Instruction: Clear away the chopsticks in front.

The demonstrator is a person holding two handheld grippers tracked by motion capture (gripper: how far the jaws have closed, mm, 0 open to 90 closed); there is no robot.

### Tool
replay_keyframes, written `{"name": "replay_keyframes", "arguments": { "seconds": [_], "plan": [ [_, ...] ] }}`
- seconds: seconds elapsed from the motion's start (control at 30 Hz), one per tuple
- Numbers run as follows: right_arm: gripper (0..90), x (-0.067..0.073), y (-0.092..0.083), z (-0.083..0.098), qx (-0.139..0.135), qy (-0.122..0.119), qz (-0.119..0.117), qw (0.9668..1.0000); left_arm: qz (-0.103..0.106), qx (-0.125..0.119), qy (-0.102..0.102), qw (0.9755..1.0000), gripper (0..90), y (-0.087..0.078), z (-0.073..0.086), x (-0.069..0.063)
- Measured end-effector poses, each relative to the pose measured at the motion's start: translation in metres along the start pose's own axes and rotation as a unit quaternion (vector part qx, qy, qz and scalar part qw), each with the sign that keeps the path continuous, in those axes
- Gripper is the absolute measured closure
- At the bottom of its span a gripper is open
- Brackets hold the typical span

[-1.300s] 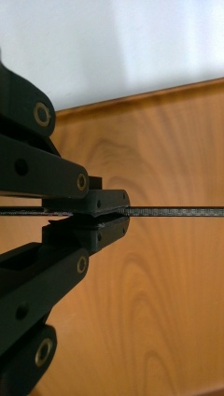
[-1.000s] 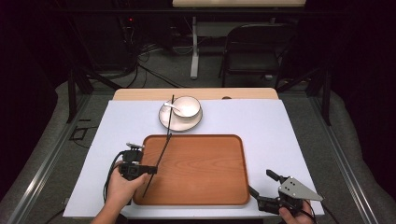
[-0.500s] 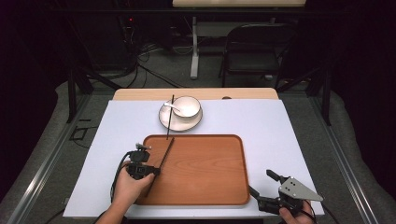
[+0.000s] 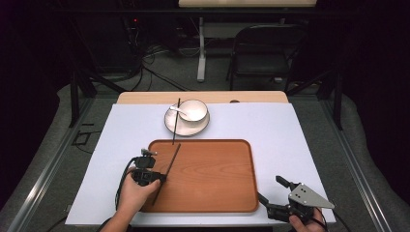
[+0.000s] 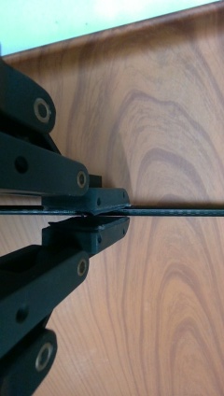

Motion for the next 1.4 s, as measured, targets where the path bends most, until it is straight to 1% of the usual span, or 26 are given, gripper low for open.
{"name": "replay_keyframes", "arguments": {
  "seconds": [0.33, 0.57, 0.6, 0.67, 0.73, 0.77, 0.8, 0.83, 0.87, 0.9, 0.93, 0.97, 1.0, 1.03, 1.13, 1.17, 1.23, 1.27, 1.3, 1.33, 1.37, 1.4],
  "plan": [
    [14.6, 0.0, 0.0, 0.0, 0.0, -0.001, 0.0, 1.0, -0.001, -0.002, 0.002, 1.0, 84.8, 0.0, 0.0, 0.0],
    [14.6, 0.0, 0.0, 0.0, -0.001, 0.001, 0.001, 1.0, 0.002, -0.001, 0.004, 1.0, 82.3, -0.002, 0.001, 0.0],
    [14.6, 0.0, 0.0, 0.0, -0.001, 0.001, 0.001, 1.0, 0.003, -0.01, 0.003, 0.9999, 81.5, -0.004, -0.001, 0.0],
    [14.6, 0.001, 0.0, 0.0, -0.001, 0.001, 0.001, 1.0, 0.006, -0.012, 0.001, 0.9999, 78.8, -0.005, -0.002, 0.0],
    [14.6, 0.001, 0.0, 0.0, 0.0, -0.001, 0.0, 1.0, 0.01, -0.021, 0.004, 0.9997, 77.4, -0.009, -0.005, 0.0],
    [14.6, 0.0, 0.0, 0.0, 0.001, -0.002, 0.0, 1.0, 0.011, -0.033, 0.002, 0.9994, 73.5, -0.012, -0.009, 0.001],
    [14.6, 0.0, 0.0, 0.0, 0.0, -0.002, 0.001, 1.0, 0.015, -0.044, 0.01, 0.9989, 70.8, -0.013, -0.011, 0.002],
    [14.6, 0.0, 0.0, 0.0, 0.001, -0.001, 0.0, 1.0, 0.012, -0.059, 0.022, 0.998, 66.7, -0.013, -0.014, 0.004],
    [14.6, 0.0, 0.0, 0.0, 0.0, -0.001, 0.001, 1.0, 0.006, -0.066, 0.028, 0.9974, 62.7, -0.014, -0.017, 0.005],
    [14.6, 0.0, 0.0, 0.0, 0.0, -0.001, 0.001, 1.0, 0.006, -0.066, 0.028, 0.9974, 61.7, -0.014, -0.017, 0.005],
    [14.6, 0.0, 0.0, 0.0, 0.0, -0.002, 0.0, 1.0, 0.01, -0.077, 0.027, 0.9966, 60.8, -0.017, -0.022, 0.006],
    [14.6, 0.0, 0.0, 0.0, 0.001, -0.001, 0.0, 1.0, 0.019, -0.084, 0.027, 0.9959, 58.6, -0.019, -0.025, 0.007],
    [14.6, 0.0, 0.0, 0.0, 0.0, -0.002, 0.0, 1.0, 0.021, -0.094, 0.028, 0.995, 56.6, -0.02, -0.028, 0.007],
    [14.6, 0.0, 0.0, 0.0, 0.0, -0.001, 0.0, 1.0, 0.017, -0.102, 0.033, 0.9942, 55.4, -0.021, -0.032, 0.009],
    [14.6, 0.0, 0.0, 0.0, 0.001, -0.002, 0.0, 1.0, 0.001, -0.132, 0.055, 0.9897, 48.4, -0.022, -0.043, 0.013],
    [14.6, 0.0, 0.0, 0.0, 0.0, -0.002, 0.0, 1.0, -0.002, -0.137, 0.06, 0.9888, 46.2, -0.023, -0.046, 0.014],
    [14.6, 0.0, 0.0, 0.0, 0.001, -0.001, 0.0, 1.0, -0.007, -0.143, 0.063, 0.9877, 44.8, -0.023, -0.052, 0.017],
    [14.6, 0.0, 0.0, 0.0, 0.001, -0.001, 0.0, 1.0, -0.007, -0.143, 0.063, 0.9877, 43.5, -0.023, -0.052, 0.017],
    [14.6, 0.0, 0.0, 0.0, 0.001, -0.001, 0.0, 1.0, -0.013, -0.151, 0.065, 0.9863, 43.5, -0.022, -0.059, 0.02],
    [14.6, 0.0, 0.0, 0.0, 0.001, -0.001, 0.0, 1.0, -0.013, -0.151, 0.065, 0.9863, 43.5, -0.022, -0.059, 0.02],
    [14.6, 0.0, 0.0, 0.0, 0.001, -0.001, 0.0, 1.0, -0.018, -0.155, 0.07, 0.9853, 43.5, -0.022, -0.063, 0.022],
    [14.6, 0.0, 0.0, 0.0, 0.001, -0.001, 0.0, 1.0, -0.019, -0.157, 0.068, 0.985, 43.4, -0.022, -0.066, 0.024]
  ]
}}
Point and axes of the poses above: each handheld gripper's, and its own axes: y roughly forward along the jaws, z roughly out of its underside, x roughly to its left, the point moved 6 cm from there along y, roughly forward along the jaws, and after that the axes turned 2 degrees about y, right-handed, at the moved point
